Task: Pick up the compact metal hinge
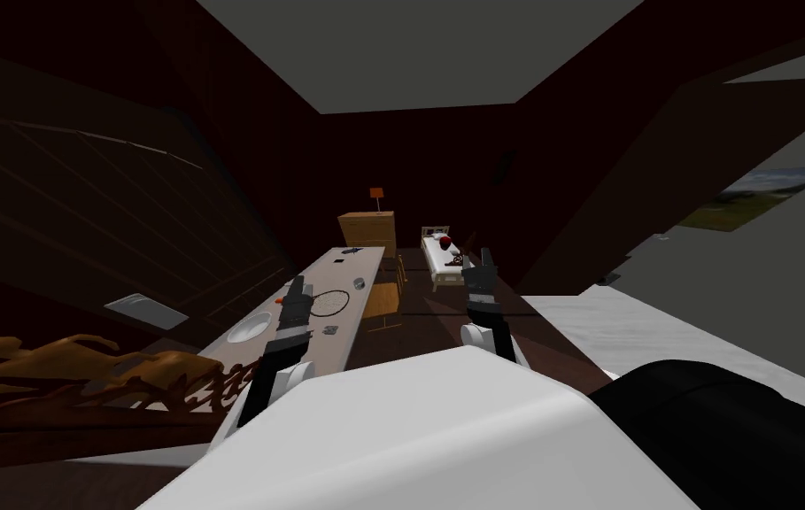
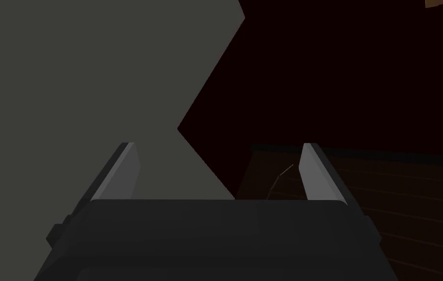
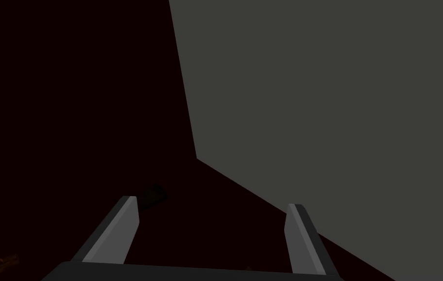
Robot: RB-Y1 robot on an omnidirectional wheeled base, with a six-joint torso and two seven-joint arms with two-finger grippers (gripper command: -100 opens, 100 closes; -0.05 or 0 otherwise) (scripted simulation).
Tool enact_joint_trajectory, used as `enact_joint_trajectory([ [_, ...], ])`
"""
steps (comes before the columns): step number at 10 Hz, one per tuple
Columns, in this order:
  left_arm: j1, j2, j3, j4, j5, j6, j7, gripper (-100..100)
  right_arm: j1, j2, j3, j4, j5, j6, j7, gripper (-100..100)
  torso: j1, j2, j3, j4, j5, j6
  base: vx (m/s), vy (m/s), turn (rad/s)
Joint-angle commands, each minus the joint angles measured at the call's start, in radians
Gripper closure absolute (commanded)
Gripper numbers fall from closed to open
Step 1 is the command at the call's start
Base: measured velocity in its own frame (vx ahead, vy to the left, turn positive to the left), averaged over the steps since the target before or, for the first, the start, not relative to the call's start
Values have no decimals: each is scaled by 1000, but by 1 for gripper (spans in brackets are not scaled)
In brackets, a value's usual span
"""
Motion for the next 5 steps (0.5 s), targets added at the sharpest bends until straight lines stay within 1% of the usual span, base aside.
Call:
enact_joint_trajectory([
  [1,-13,47,3,50,44,50,-23,-100,0,0,0,0,0,0,0,0,0,0,0,0,0,0,47,-20,51],
  [2,-22,75,0,83,74,80,-43,-100,0,0,0,0,0,0,0,0,0,-1,-1,0,0,0,59,-39,64],
  [3,-22,75,0,99,74,91,-43,-100,0,0,0,0,0,0,0,0,-1,-2,-1,0,0,0,45,-35,28],
  [4,-32,103,-3,139,106,129,-63,-100,0,0,0,0,0,0,0,0,-1,-2,-1,0,0,0,42,-23,34],
  [5,-42,130,-6,180,139,155,-84,-100,0,0,0,0,0,0,0,0,-1,-1,-1,0,0,0,51,-34,41],
])
